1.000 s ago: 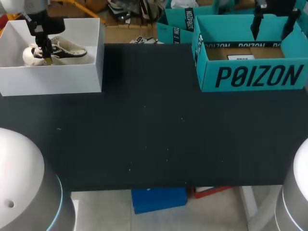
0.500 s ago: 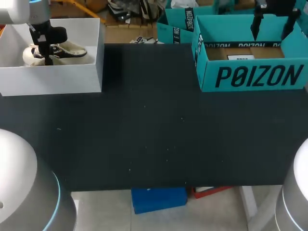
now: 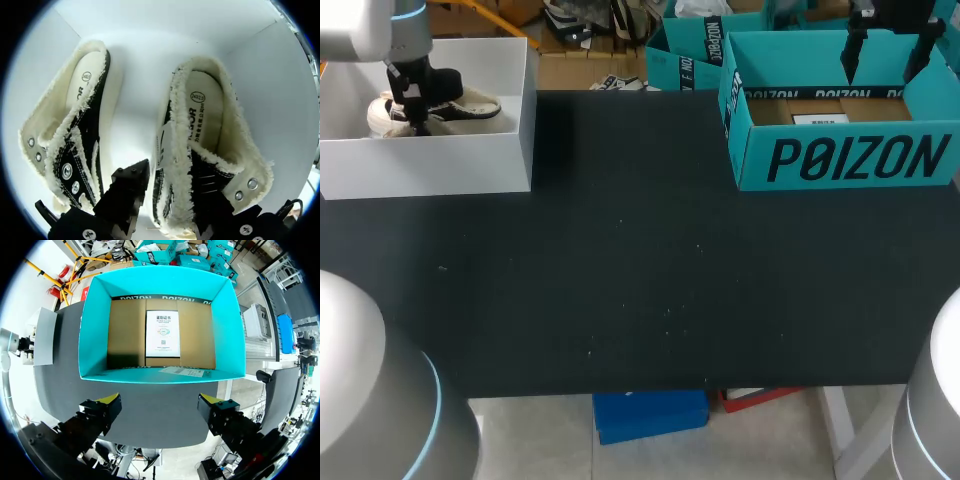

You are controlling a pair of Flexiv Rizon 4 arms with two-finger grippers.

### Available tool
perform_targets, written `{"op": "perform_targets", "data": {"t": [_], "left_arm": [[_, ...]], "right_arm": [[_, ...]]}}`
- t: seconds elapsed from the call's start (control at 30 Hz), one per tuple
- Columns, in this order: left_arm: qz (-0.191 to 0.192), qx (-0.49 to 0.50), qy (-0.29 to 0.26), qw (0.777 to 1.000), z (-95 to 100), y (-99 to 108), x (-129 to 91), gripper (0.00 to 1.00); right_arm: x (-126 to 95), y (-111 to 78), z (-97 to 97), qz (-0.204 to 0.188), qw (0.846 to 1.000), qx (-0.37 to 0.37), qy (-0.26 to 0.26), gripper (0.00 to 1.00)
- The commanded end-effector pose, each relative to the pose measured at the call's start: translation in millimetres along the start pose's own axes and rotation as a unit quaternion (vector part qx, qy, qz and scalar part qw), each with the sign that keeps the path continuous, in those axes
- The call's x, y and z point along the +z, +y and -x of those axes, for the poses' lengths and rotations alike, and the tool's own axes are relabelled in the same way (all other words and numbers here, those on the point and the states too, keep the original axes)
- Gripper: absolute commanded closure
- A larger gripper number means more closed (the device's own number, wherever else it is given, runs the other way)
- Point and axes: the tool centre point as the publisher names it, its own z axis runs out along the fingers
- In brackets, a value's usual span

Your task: Take the shoe out of the shoebox, open the shoe tongue, remove and reinsert the insole, then place the shoe into the shoebox

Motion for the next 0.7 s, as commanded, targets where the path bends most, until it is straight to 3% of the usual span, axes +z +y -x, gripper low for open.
{"op": "perform_targets", "data": {"t": [0.03,0.3,0.7], "left_arm": [[0.002,-0.001,0.001,1.000,1.4,0,3,1.00],[0.007,0.045,-0.003,0.999,-8.0,-3,-22,1.00],[0.018,0.073,-0.043,0.996,-9.7,-8,-89,1.00]], "right_arm": [[0,0.5,0.0,-0.001,1.000,0.000,0.000,0.00],[0,0.5,0.0,-0.001,1.000,0.000,0.000,0.00],[0,0.5,0.0,-0.001,1.000,0.000,0.000,0.00]]}}
